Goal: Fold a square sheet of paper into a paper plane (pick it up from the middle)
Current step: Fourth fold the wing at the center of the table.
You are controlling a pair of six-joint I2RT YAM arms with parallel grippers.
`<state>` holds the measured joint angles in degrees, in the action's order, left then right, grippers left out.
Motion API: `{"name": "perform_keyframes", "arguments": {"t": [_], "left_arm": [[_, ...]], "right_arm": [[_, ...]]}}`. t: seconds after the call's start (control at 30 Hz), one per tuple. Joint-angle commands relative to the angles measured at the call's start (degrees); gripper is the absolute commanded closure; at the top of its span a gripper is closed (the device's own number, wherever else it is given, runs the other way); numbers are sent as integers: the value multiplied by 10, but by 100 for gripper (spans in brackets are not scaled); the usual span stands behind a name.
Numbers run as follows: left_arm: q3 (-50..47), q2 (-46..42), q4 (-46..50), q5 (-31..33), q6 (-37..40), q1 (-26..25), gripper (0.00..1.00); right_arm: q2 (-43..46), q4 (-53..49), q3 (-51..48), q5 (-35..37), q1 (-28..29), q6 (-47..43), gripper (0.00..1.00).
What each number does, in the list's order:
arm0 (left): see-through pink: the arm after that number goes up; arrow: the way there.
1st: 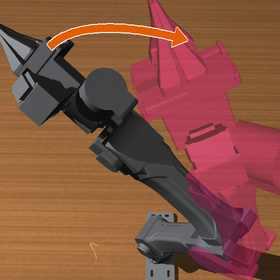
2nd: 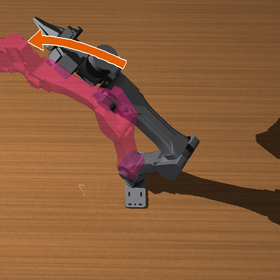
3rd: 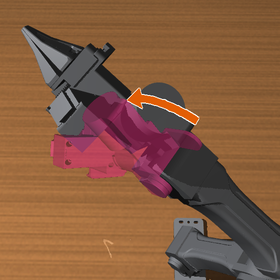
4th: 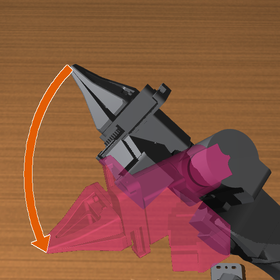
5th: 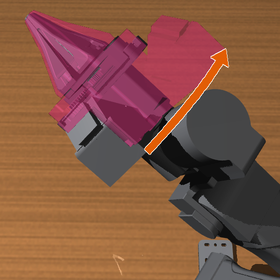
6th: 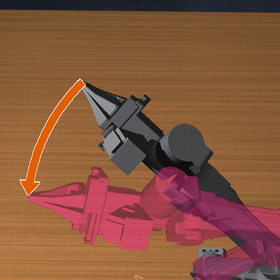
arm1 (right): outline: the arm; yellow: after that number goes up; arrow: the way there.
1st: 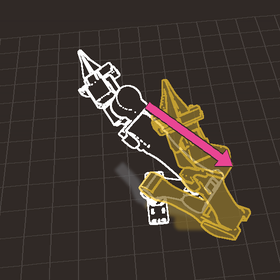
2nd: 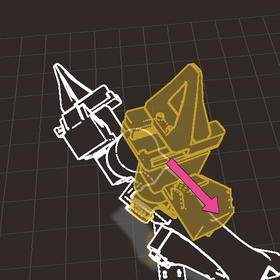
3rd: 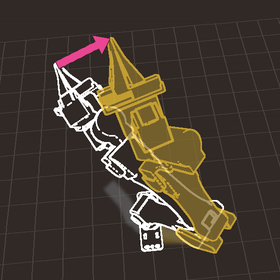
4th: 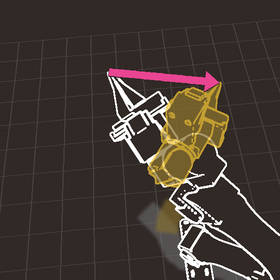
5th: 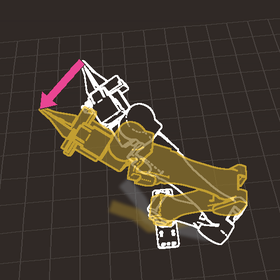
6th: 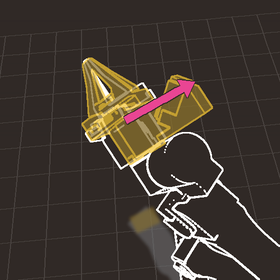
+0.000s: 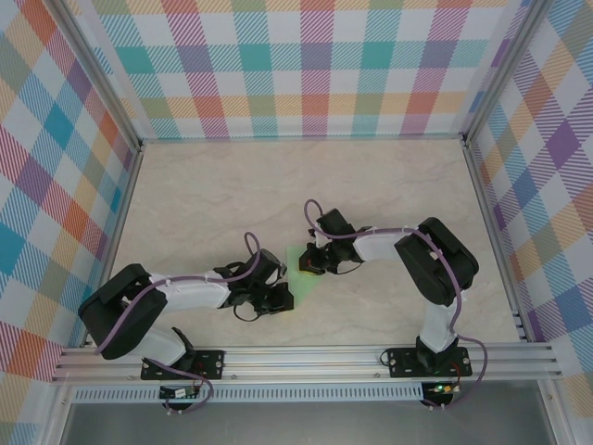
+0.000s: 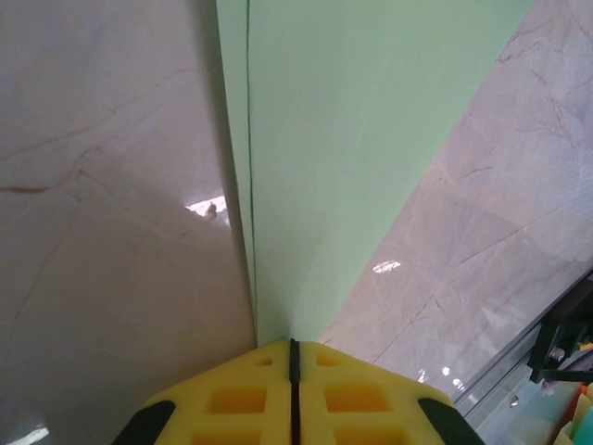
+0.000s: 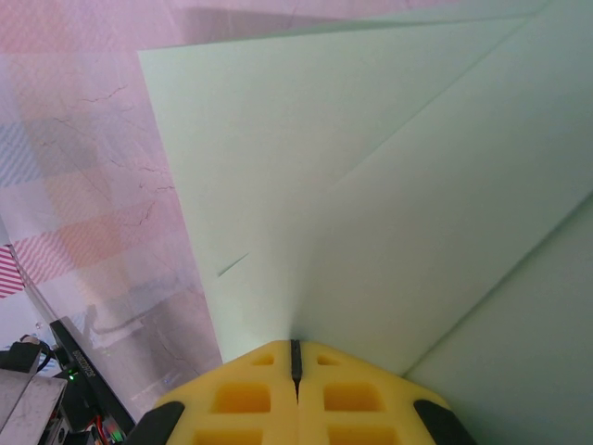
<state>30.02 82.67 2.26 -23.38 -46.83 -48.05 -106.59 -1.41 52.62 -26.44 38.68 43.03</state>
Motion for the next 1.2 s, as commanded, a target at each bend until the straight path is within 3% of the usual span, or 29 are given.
{"name": "perform_keyframes", "arguments": {"t": [0.0,0.3,0.47,0.77,0.97,1.17], "left_arm": [[-22,-21,111,-16,16,-13,92],[7,-95,161,4,27,-14,92],[37,-107,178,71,26,1,91],[122,-4,122,107,41,38,78],[179,87,127,118,56,43,76],[203,118,158,143,65,44,75]], "right_arm": [[-29,-66,-18,73,1,-6,98],[-25,-68,-14,73,0,-1,98],[-14,-67,-7,63,1,-1,97],[16,-99,44,57,1,-8,93],[30,-83,53,50,1,18,91],[89,-142,41,124,-4,40,83]]}}
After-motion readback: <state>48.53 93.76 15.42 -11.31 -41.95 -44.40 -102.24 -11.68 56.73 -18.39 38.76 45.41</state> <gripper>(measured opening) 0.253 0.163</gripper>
